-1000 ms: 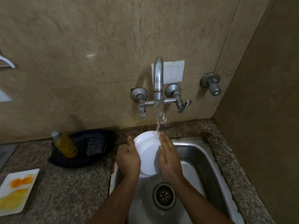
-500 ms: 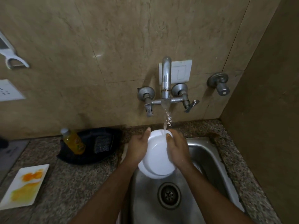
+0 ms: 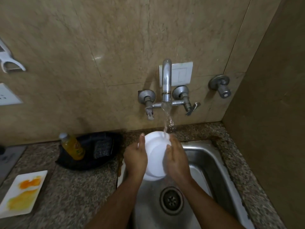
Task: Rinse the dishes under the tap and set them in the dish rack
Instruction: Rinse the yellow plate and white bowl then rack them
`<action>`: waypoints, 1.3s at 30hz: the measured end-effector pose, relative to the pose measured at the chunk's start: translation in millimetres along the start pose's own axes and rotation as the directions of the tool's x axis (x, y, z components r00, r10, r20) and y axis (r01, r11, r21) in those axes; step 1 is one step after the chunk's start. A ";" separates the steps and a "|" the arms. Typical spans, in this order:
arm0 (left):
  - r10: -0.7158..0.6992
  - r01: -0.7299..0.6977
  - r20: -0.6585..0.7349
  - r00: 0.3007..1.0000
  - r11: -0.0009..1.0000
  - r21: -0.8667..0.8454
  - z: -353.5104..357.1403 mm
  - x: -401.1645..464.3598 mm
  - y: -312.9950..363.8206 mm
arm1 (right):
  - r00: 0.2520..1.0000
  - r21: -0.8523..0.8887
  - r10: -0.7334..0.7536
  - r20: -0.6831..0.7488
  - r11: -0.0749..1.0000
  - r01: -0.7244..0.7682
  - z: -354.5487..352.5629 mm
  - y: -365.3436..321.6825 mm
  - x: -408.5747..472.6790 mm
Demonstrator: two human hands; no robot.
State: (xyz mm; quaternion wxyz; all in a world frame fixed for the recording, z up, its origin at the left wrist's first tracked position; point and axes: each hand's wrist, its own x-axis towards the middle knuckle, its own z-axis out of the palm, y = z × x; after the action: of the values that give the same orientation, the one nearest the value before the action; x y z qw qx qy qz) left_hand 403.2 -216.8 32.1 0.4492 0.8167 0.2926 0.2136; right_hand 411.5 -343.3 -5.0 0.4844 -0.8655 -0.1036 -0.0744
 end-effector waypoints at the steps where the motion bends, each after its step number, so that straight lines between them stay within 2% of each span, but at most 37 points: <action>1: -0.045 0.044 -0.012 0.999 0.999 -0.032 -1.2 1.9 0.2 | 0.998 0.005 0.058 -0.016 0.998 -0.057 -1.0 1.3 -2.1; 4: -0.152 0.150 -0.004 0.988 0.983 -0.105 -1.1 10.5 -2.4 | 0.986 -0.069 -0.143 0.090 0.986 0.149 -1.4 1.5 -12.4; 5: -0.208 0.209 0.016 0.978 0.968 -0.137 -0.2 10.7 -4.6 | 0.982 -0.054 -0.158 0.099 0.985 0.164 -1.8 3.9 -11.8; 7: -0.337 0.339 0.046 0.940 0.922 -0.188 3.5 10.6 -10.4 | 0.999 0.036 -0.030 0.041 0.999 0.029 -5.1 7.9 -4.4; 8: -0.399 0.404 0.068 0.915 0.893 -0.199 6.1 11.8 -15.5 | 1.000 0.026 0.012 0.006 1.000 -0.012 -6.1 8.8 -2.6; 9: -0.457 0.466 0.091 0.885 0.861 -0.205 7.7 13.0 -20.1 | 1.000 -0.005 -0.005 -0.007 1.000 0.004 -8.5 6.4 -3.7; 11: -0.567 0.583 0.144 0.811 0.767 -0.267 9.1 11.2 -26.6 | 0.990 -0.061 -0.129 0.060 0.989 0.132 -10.3 10.7 -8.8; 12: -0.604 0.625 0.169 0.778 0.721 -0.298 9.5 9.1 -27.9 | 0.985 -0.058 -0.143 0.093 0.987 0.149 -11.2 14.9 -9.8; 14: -0.627 0.657 0.207 0.751 0.677 -0.332 13.7 6.9 -30.8 | 0.999 -0.033 -0.020 0.050 0.999 0.021 -13.0 20.1 -9.7; 15: -0.630 0.660 0.212 0.747 0.666 -0.349 14.9 6.9 -30.1 | 1.000 -0.057 0.022 0.019 0.998 -0.021 -12.8 19.5 -12.0; 16: -0.634 0.663 0.212 0.743 0.655 -0.363 16.2 7.9 -29.1 | 1.000 -0.114 -0.002 0.015 0.993 0.004 -13.5 15.9 -16.0; 19: -0.659 0.666 0.159 0.735 0.659 -0.348 18.8 13.1 -22.4 | 0.968 -0.197 -0.195 0.158 0.954 0.225 -11.8 19.6 -29.4; 20: -0.651 0.657 0.141 0.746 0.683 -0.320 20.5 13.4 -21.0 | 0.975 -0.192 -0.155 0.159 0.964 0.185 -12.7 22.9 -26.8; 23: -0.552 0.559 0.088 0.829 0.812 -0.169 25.4 6.9 -10.2 | 0.993 -0.220 0.117 0.011 0.969 -0.112 -9.5 24.0 -3.2; 24: -0.540 0.543 0.062 0.839 0.826 -0.151 25.5 5.8 -7.2 | 0.993 -0.283 0.116 -0.011 0.952 -0.114 -8.1 18.3 3.1; 26: -0.551 0.553 0.056 0.832 0.822 -0.136 22.5 10.0 -4.1 | 0.998 -0.403 -0.029 0.058 0.914 0.050 -7.1 7.4 2.3; 28: -0.548 0.551 0.056 0.834 0.826 -0.122 19.8 14.5 -5.6 | 0.958 -0.480 -0.179 0.224 0.835 0.268 -13.6 10.7 -5.9; 29: -0.542 0.546 0.067 0.838 0.831 -0.109 19.5 15.0 -4.2 | 0.937 -0.495 -0.201 0.285 0.806 0.323 -16.6 15.3 -6.4; 30: -0.531 0.538 0.090 0.842 0.840 -0.075 20.5 11.6 -3.4 | 0.939 -0.503 -0.173 0.298 0.807 0.309 -17.1 19.5 -1.8; 32: -0.481 0.487 0.158 0.862 0.873 0.000 28.3 1.5 -2.1 | 0.969 -0.488 -0.065 0.238 0.854 0.177 -13.0 18.0 16.2; 33: -0.471 0.478 0.190 0.862 0.878 0.010 32.0 -4.4 -1.8 | 0.972 -0.474 -0.061 0.228 0.865 0.166 -10.3 12.5 22.9; 34: -0.475 0.489 0.218 0.853 0.872 -0.015 32.6 -8.4 0.1 | 0.959 -0.459 -0.112 0.261 0.859 0.225 -8.0 6.1 23.4; 37: -0.519 0.537 0.200 0.831 0.842 -0.050 30.5 -2.4 -0.2 | 0.843 -0.387 -0.320 0.434 0.779 0.494 -16.5 7.9 -1.7; 38: -0.525 0.543 0.200 0.828 0.839 -0.046 30.1 -1.6 -1.5 | 0.839 -0.391 -0.309 0.449 0.775 0.495 -23.6 16.6 -8.5; 39: -0.525 0.542 0.203 0.827 0.840 -0.035 29.8 -3.0 1.0 | 0.865 -0.417 -0.251 0.434 0.795 0.440 -28.7 24.0 -6.9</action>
State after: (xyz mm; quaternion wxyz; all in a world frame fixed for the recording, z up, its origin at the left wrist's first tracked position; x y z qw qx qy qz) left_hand 419.5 -237.4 17.6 0.5527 0.6974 0.4561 0.0158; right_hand 410.0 -380.8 -11.4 0.1921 -0.9252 -0.3258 -0.0292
